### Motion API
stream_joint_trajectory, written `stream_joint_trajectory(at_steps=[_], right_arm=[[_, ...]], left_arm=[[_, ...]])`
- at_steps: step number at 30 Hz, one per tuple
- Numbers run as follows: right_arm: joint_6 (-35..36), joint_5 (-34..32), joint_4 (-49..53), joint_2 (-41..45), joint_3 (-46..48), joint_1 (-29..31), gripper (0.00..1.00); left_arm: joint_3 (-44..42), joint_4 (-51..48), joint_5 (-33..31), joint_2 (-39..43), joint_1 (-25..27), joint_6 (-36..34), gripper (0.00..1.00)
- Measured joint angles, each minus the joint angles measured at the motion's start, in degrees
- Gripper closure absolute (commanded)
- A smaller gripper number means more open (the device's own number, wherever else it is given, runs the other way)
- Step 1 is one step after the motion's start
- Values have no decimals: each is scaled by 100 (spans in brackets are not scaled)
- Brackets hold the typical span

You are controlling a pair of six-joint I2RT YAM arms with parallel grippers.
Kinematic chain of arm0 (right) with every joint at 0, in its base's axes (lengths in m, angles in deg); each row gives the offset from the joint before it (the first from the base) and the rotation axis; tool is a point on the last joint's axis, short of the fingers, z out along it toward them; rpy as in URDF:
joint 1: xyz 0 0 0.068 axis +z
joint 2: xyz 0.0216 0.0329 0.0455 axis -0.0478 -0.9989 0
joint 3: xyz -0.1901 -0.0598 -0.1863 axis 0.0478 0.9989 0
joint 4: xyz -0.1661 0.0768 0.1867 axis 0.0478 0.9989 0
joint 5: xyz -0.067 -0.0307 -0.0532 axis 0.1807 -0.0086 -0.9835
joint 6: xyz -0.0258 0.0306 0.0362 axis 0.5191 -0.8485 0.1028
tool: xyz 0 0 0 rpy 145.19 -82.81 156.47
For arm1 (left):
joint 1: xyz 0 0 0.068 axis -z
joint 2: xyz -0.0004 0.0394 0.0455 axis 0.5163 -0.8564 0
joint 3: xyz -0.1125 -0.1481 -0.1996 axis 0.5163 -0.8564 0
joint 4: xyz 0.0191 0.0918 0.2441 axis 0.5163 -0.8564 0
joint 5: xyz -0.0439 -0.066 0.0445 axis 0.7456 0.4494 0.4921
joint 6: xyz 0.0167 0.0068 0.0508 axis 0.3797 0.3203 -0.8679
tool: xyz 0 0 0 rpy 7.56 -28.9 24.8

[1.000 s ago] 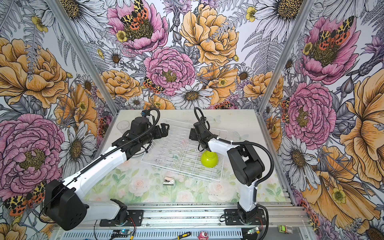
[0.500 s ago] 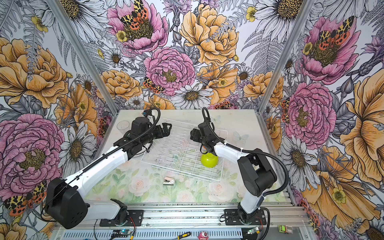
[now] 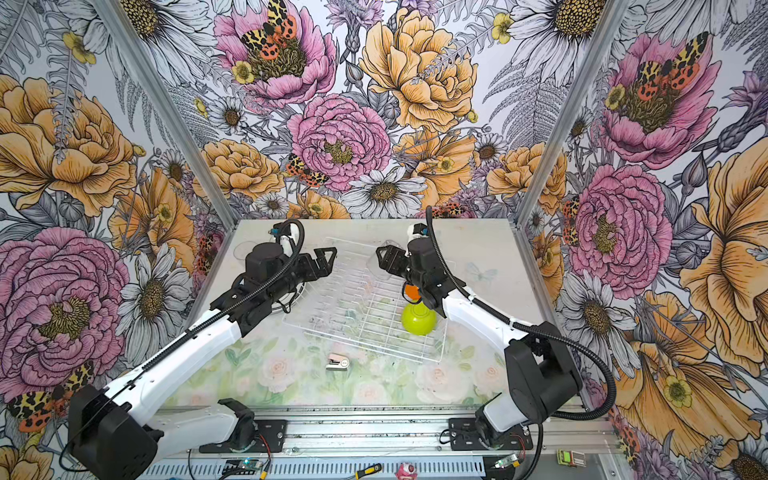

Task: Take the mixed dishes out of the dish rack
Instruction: 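Lift the glass cup with the right gripper while the left gripper moves toward it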

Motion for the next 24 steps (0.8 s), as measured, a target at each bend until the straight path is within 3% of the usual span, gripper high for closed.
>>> stream_joint_trajectory(at_steps=[14,24], right_arm=[[-251,210,-201,378,-7,13,46],[-358,186,-245,533,-7,28,46]], left_arm=[[-474,804,24,343,284,323,1],[-420,1062,116,-107,750,339,2]])
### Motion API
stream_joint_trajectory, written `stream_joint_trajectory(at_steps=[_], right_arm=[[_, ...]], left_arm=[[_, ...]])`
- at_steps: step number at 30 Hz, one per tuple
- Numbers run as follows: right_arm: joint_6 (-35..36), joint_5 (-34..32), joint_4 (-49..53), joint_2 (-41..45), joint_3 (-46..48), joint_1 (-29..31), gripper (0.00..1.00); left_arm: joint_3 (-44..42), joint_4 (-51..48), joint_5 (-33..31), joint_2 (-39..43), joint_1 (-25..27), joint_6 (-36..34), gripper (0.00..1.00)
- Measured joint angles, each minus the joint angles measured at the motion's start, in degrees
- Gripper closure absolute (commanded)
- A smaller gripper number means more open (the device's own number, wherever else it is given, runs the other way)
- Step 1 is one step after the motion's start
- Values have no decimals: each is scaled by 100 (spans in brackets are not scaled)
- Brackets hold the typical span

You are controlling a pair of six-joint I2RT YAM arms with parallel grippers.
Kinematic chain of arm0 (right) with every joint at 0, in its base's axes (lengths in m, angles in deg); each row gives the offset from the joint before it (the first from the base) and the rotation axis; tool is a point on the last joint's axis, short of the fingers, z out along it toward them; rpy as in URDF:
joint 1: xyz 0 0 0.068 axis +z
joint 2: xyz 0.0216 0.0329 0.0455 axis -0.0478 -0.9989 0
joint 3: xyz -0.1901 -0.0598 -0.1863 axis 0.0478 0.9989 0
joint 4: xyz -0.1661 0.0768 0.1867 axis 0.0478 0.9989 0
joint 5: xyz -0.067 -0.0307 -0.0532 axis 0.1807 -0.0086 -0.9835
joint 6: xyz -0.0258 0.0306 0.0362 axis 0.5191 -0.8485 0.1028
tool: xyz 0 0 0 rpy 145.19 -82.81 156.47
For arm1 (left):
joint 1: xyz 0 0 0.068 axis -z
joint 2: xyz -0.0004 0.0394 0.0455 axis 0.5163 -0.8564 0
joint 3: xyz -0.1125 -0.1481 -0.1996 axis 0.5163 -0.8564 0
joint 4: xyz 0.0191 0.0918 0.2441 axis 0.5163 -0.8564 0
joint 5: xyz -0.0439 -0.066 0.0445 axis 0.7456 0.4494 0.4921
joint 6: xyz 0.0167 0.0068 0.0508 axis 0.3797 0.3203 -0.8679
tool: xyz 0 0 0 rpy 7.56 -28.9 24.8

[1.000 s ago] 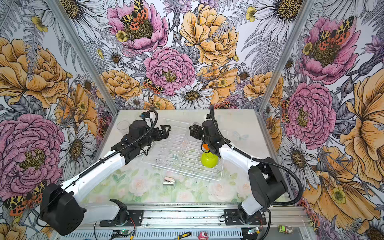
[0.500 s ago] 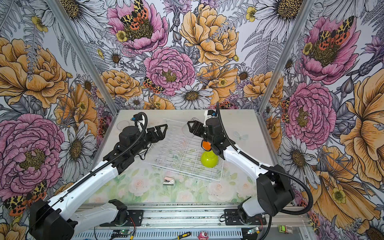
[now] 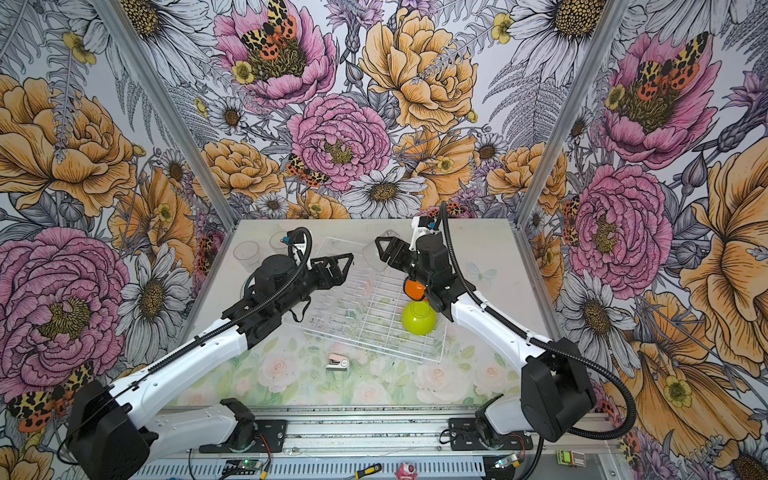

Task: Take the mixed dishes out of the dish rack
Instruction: 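Lift the glass cup with the right gripper while the left gripper moves toward it, then close the left gripper on the cup while the right gripper holds it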

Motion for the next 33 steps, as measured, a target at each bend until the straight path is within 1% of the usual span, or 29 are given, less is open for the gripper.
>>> stream_joint_trajectory(at_steps=[5,9,17,21,24,33], right_arm=[[-52,-22,-83,4,0,39,46],[-153,-17,-223,7,0,96,46],[-385,-35,-549,122,70,232,47],[-540,-24,-739,160,240,321,47],[-654,-22,-850,160,295,382,48],[-874,-33,-1104,162,295,413,48]], left_arm=[[33,186,61,-232,120,90,2],[35,474,175,-426,136,164,4],[39,1121,616,-815,160,299,9],[39,1572,837,-925,162,435,17],[22,1875,962,-986,162,498,25],[-17,2758,1353,-1226,251,702,54]])
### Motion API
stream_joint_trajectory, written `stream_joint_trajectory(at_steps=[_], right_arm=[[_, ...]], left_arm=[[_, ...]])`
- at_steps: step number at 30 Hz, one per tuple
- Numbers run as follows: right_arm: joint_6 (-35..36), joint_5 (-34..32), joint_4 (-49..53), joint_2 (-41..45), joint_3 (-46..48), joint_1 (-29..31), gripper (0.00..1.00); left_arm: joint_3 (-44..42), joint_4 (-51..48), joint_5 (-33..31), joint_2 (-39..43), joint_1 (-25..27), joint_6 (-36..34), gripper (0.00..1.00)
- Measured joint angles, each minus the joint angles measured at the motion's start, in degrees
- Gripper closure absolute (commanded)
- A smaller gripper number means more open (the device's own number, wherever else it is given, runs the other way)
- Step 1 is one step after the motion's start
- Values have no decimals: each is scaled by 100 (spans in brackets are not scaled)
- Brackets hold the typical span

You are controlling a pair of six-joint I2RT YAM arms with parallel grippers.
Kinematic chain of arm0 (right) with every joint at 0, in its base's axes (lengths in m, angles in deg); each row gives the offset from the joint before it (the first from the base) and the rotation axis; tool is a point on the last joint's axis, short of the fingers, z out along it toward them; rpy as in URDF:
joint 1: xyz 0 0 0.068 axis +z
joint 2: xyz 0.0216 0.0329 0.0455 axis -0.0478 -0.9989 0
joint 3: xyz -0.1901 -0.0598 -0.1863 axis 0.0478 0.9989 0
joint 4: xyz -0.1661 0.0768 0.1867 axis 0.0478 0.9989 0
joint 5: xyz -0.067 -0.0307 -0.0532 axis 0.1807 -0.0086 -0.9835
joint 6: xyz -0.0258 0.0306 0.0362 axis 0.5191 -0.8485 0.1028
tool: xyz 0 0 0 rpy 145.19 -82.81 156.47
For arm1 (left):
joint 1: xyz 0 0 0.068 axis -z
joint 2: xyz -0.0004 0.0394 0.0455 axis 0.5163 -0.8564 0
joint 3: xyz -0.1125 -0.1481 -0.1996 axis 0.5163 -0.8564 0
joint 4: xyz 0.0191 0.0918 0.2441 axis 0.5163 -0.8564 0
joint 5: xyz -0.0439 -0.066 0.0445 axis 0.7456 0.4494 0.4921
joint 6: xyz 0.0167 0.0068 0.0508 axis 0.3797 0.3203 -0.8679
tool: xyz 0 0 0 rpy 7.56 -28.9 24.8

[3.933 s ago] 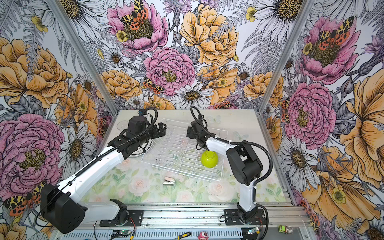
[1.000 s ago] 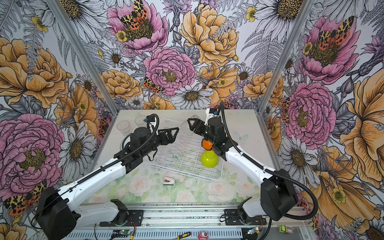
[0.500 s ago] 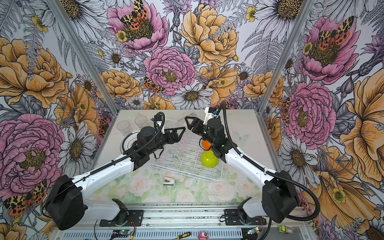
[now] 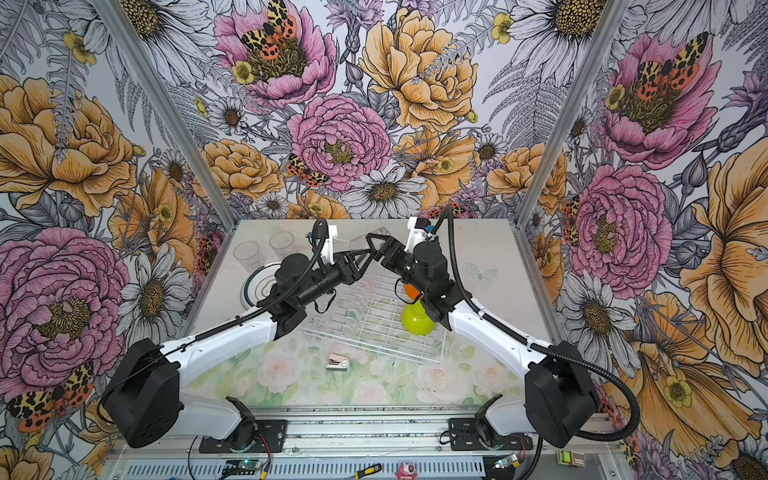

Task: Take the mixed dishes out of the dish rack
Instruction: 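Close the left gripper on the cup while the right gripper holds it, then open the right gripper off the cup while the left gripper holds it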

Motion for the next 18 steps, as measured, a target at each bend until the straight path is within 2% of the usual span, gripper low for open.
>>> stream_joint_trajectory(at_steps=[5,8,9,13,18], right_arm=[[-136,0,-120,0,0,26,48],[-374,-2,-258,0,0,22,46],[-518,20,-297,0,0,22,43],[-813,39,-404,9,0,48,30],[-730,26,-339,9,4,59,19]], left_arm=[[0,203,85,-20,72,59,69],[0,363,190,-17,94,160,89],[0,448,212,-17,120,168,92],[2,654,245,-11,166,81,100],[2,518,129,35,203,-20,100]])
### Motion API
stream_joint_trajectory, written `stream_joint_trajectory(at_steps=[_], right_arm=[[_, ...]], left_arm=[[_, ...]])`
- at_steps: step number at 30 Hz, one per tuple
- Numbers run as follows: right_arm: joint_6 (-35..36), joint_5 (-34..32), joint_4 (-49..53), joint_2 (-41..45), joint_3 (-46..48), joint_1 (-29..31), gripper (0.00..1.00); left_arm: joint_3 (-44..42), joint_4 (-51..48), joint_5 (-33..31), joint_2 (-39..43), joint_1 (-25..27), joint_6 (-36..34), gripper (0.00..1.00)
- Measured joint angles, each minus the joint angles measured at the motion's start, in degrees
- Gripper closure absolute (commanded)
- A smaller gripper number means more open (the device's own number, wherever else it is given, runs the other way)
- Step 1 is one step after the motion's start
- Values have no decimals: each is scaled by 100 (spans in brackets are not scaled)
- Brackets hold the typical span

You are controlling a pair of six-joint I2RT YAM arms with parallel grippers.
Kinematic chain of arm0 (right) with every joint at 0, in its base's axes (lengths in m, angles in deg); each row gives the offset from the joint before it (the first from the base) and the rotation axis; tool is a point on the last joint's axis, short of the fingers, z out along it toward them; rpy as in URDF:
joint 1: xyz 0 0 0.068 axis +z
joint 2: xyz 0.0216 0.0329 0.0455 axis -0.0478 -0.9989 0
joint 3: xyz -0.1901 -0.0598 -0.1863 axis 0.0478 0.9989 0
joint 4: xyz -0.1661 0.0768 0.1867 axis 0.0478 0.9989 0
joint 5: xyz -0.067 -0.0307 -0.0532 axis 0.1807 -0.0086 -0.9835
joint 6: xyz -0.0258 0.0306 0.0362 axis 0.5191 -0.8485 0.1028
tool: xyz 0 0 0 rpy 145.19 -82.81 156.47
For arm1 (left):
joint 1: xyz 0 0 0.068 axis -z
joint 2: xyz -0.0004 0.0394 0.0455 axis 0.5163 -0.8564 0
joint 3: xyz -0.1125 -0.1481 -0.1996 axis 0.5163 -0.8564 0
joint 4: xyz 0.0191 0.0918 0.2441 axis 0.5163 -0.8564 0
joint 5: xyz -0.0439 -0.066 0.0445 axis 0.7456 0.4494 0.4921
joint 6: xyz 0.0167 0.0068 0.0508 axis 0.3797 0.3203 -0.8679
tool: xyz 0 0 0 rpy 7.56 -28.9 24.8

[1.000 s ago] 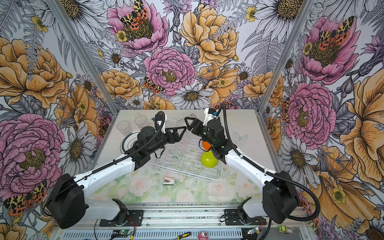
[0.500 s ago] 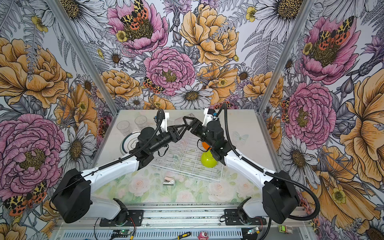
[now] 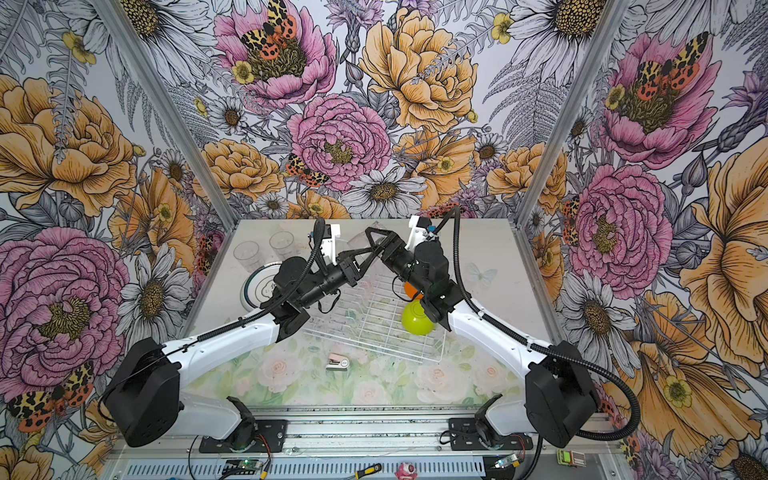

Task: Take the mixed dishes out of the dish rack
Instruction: 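Open the right gripper off the cup while the left gripper holds it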

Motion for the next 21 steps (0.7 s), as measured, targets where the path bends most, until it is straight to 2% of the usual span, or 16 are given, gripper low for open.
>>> stream_joint_trajectory(at_steps=[11,21], right_arm=[[496,-11,431,0,70,55,6],[785,-190,584,269,70,55,1]], left_arm=[[0,-835,-739,223,136,-310,100],[0,-1580,-1421,470,308,-629,100]])
